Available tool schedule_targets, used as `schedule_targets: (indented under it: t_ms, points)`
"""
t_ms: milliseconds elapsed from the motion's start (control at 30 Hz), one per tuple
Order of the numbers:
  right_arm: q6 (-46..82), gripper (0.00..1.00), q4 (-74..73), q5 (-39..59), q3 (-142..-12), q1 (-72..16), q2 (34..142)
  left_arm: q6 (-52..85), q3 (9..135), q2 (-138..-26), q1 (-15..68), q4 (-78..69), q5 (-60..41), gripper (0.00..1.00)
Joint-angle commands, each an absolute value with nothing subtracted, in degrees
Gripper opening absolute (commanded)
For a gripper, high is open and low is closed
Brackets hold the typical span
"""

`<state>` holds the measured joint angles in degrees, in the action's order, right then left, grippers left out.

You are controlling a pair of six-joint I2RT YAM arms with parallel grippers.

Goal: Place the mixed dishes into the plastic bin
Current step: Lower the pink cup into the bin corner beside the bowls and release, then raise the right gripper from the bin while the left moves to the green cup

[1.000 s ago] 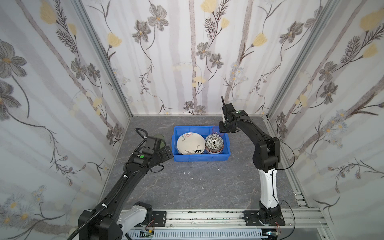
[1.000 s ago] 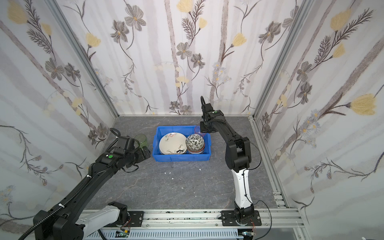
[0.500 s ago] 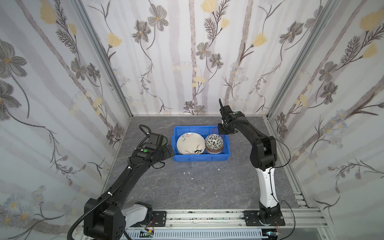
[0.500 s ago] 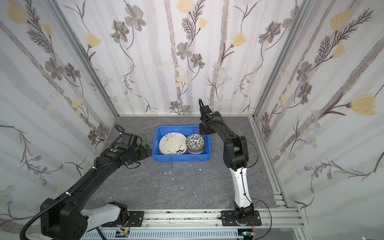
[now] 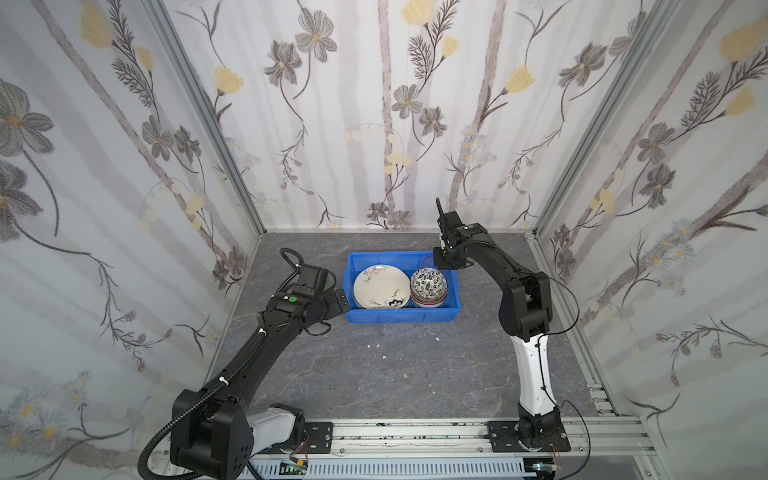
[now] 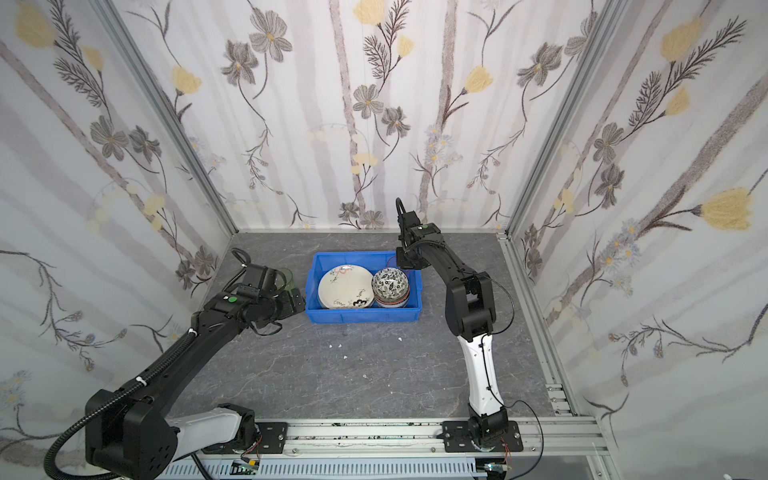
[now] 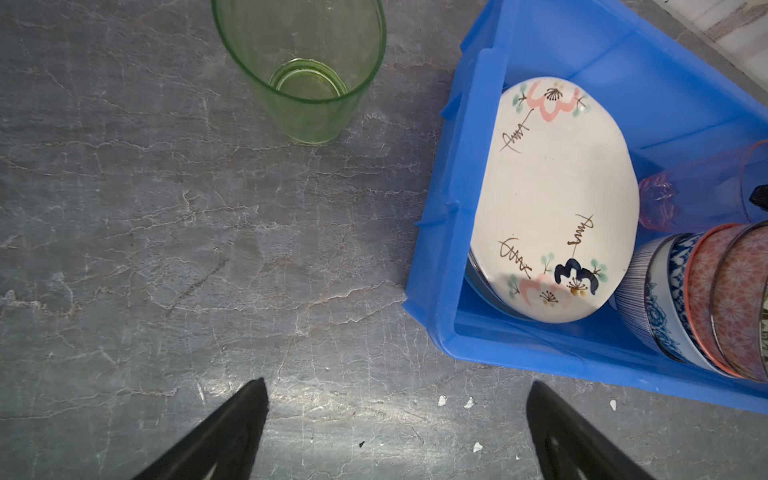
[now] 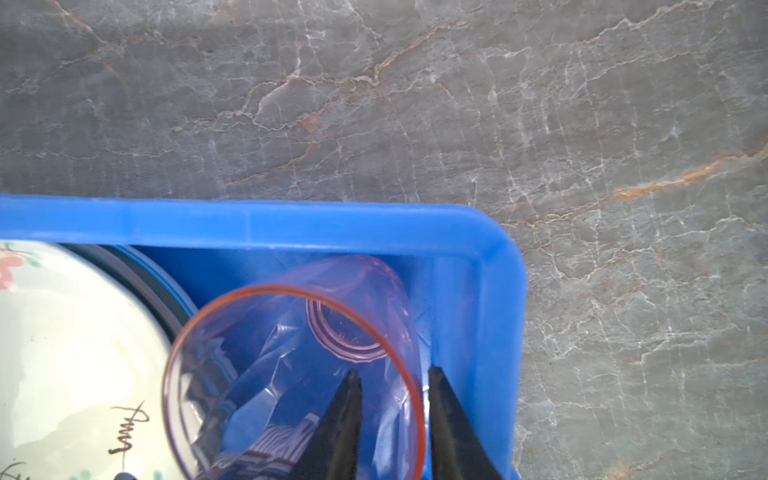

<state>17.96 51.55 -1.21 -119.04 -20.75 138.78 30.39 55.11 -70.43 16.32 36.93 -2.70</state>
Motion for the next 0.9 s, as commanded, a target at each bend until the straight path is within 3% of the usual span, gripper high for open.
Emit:
schedule_targets:
  t_ms: [0, 167, 433, 600, 667, 867]
  points:
    - [18.59, 0.36, 51.20, -4.01, -119.45, -20.58, 136.72, 30.05, 55.17, -70.73, 16.19, 35.71, -2.53, 1.00]
    - [18.81, 0.45, 51.76, -4.87, -119.49, -20.40, 132.90, 29.73, 55.96, -71.22, 16.02, 35.61, -3.07, 1.00]
    - [18.74, 0.68, 53.14, -5.70, -116.04, -20.61, 123.31, 30.42, 58.46, -71.87, 14.52, 35.63, -2.27, 1.00]
    - [19.22, 0.95, 48.52, -6.12, -104.43, -20.87, 112.22, 30.41, 60.43, -73.46, 11.74, 35.69, -2.55, 1.00]
    - [19.50, 0.99, 46.37, -5.63, -99.03, -21.04, 107.93, 30.09, 61.07, -74.14, 10.32, 35.77, -2.86, 1.00]
    - [20.49, 1.00, 39.56, -2.47, -81.45, -21.78, 94.93, 29.12, 63.38, -76.73, 5.36, 35.76, -4.65, 1.00]
